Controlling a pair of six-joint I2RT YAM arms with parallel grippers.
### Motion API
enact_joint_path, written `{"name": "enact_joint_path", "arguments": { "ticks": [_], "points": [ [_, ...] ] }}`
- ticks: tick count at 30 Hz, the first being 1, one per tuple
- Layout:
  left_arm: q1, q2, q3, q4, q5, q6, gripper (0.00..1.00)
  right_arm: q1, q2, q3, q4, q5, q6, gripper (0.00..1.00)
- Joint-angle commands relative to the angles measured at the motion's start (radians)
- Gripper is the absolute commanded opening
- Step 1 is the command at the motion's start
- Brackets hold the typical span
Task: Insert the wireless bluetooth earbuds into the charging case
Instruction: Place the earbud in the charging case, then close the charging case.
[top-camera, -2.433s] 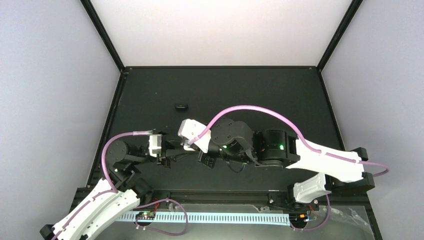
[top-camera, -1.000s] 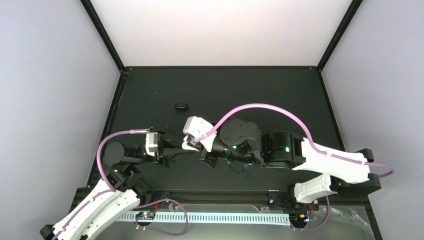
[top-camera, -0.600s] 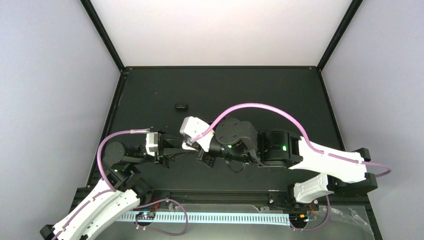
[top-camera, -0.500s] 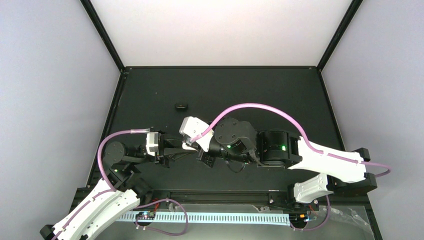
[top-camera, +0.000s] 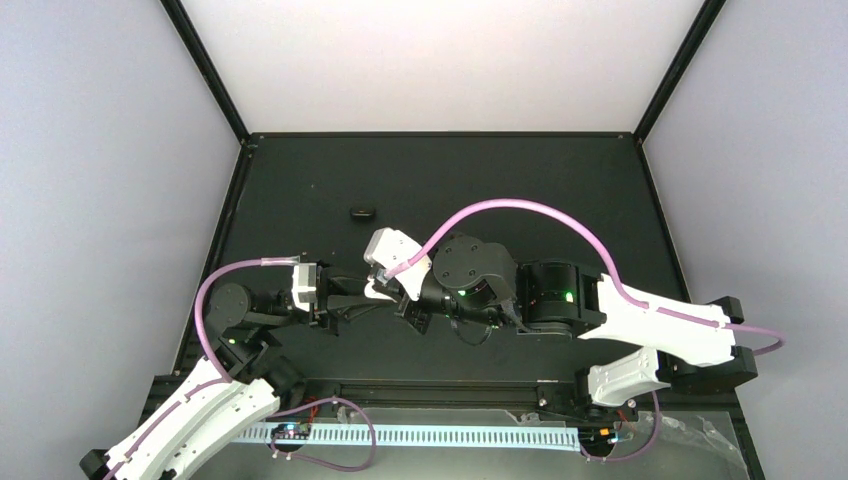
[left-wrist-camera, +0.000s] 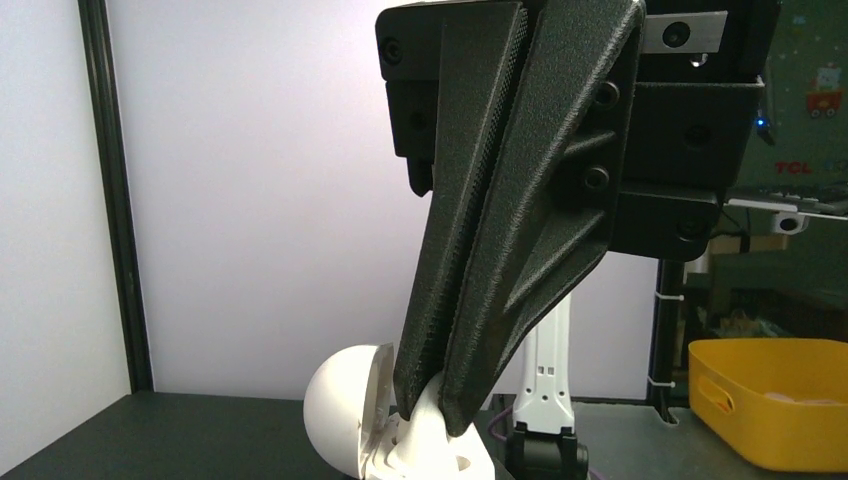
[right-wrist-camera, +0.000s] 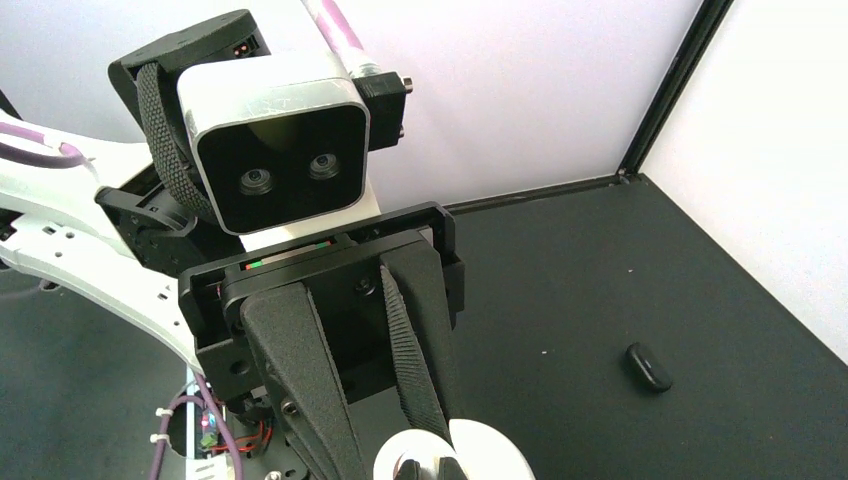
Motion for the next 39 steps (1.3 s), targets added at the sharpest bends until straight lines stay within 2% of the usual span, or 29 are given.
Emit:
{"name": "enact_joint_path", "arguments": {
  "ticks": [1, 10, 24, 39],
  "points": [
    [-0.004, -0.028, 0.058, 0.156, -0.021, -0.018, 0.02, -0.016, 0.023, -0.026, -0.095, 0.006, 0.025, 0.01],
    [-0.003, -0.025, 0.060, 0.147, -0.020, -0.013, 0.02, -0.016, 0.053, 0.012, -0.108, -0.025, 0.025, 0.01],
    [-0.004, 0.005, 0.040, 0.061, -0.003, 0.027, 0.02, -0.017, 0.018, 0.050, -0.083, 0.006, 0.038, 0.10],
    [-0.004, 0.022, 0.012, 0.070, -0.006, 0.023, 0.02, -0.058, -0.069, 0.100, -0.049, 0.025, 0.050, 0.40]
  ]
}}
